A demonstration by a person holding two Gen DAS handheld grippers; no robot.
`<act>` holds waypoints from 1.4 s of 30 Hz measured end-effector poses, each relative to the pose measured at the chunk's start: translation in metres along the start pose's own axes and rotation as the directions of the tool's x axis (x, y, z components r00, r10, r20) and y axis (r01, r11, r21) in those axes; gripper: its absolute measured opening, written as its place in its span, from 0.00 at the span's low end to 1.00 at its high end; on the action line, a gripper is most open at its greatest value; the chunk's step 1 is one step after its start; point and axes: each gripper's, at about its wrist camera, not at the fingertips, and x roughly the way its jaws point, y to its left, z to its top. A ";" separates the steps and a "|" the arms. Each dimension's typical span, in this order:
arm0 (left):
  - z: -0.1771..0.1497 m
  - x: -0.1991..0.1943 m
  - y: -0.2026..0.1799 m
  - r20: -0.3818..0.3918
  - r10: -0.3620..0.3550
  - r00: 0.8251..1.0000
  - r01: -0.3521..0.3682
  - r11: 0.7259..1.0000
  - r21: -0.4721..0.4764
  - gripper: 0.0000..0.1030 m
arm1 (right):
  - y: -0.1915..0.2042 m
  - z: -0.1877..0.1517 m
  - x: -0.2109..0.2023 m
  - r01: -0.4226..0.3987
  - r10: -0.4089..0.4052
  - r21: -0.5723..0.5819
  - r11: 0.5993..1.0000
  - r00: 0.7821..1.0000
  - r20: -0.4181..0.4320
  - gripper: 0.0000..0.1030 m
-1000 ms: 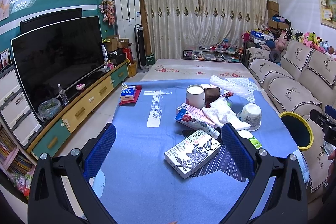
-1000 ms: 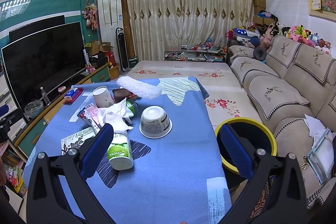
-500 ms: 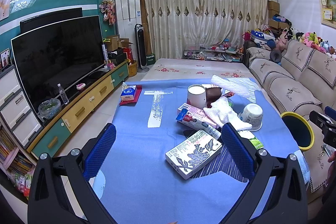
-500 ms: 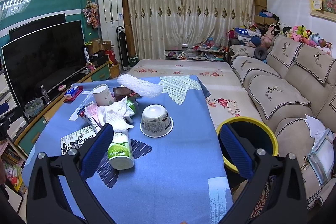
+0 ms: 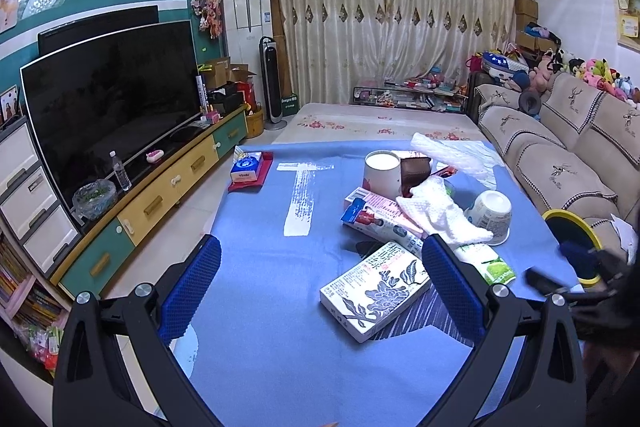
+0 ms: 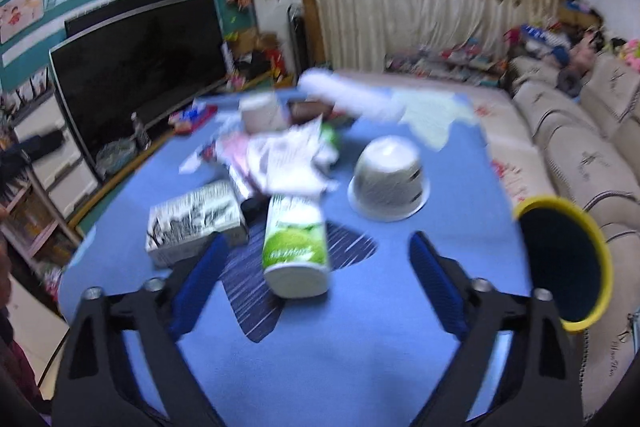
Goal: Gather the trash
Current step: 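Grasp the green-labelled white bottle with the right gripper and lift it, then drop the bottle into the yellow bin while the left gripper grasps the white printed box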
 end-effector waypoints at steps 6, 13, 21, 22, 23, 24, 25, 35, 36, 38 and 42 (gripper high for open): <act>-0.003 0.019 0.004 -0.031 -0.002 1.000 0.002 1.000 -0.007 0.96 | 0.005 -0.016 0.048 -0.022 0.022 0.000 1.000 0.994 -0.111 0.73; -0.005 0.035 0.002 -0.054 -0.013 0.998 0.013 1.000 -0.005 0.96 | 0.004 -0.016 0.072 -0.037 0.036 -0.001 0.999 0.984 -0.175 0.49; -0.005 0.046 -0.001 -0.063 -0.021 0.998 0.020 1.000 -0.004 0.96 | -0.004 0.002 0.036 -0.090 0.090 0.008 0.996 0.993 -0.071 0.48; -0.005 0.047 -0.002 -0.064 -0.023 0.998 0.022 1.000 -0.004 0.96 | -0.004 0.007 0.028 -0.107 0.108 0.014 0.994 0.993 -0.051 0.48; -0.005 0.047 -0.002 -0.065 -0.026 0.998 0.025 1.000 -0.004 0.96 | -0.005 0.012 0.020 -0.118 0.119 0.019 0.993 0.992 -0.031 0.48; -0.005 0.047 -0.001 -0.065 -0.026 0.998 0.026 1.000 -0.003 0.96 | -0.005 0.016 0.012 -0.126 0.126 0.023 0.992 0.992 -0.014 0.48; -0.005 0.047 -0.002 -0.065 -0.027 0.998 0.027 1.000 -0.001 0.96 | -0.007 0.021 0.003 -0.135 0.135 0.025 0.991 0.991 0.009 0.48; -0.010 0.045 -0.012 -0.058 -0.053 0.997 0.055 0.998 0.024 0.96 | -0.019 0.027 -0.011 -0.128 0.128 0.052 0.990 0.992 0.012 0.48; -0.010 0.045 -0.012 -0.058 -0.056 0.997 0.058 0.998 0.029 0.96 | -0.020 0.028 -0.011 -0.135 0.134 0.060 0.989 0.991 0.014 0.48; -0.012 0.045 -0.015 -0.057 -0.062 0.996 0.064 0.997 0.040 0.96 | -0.024 0.028 -0.015 -0.145 0.144 0.070 0.987 0.989 0.024 0.48; -0.013 0.050 -0.021 -0.068 -0.072 0.995 0.076 0.995 0.058 0.96 | -0.035 0.035 -0.029 -0.125 0.120 0.076 0.989 0.990 0.070 0.48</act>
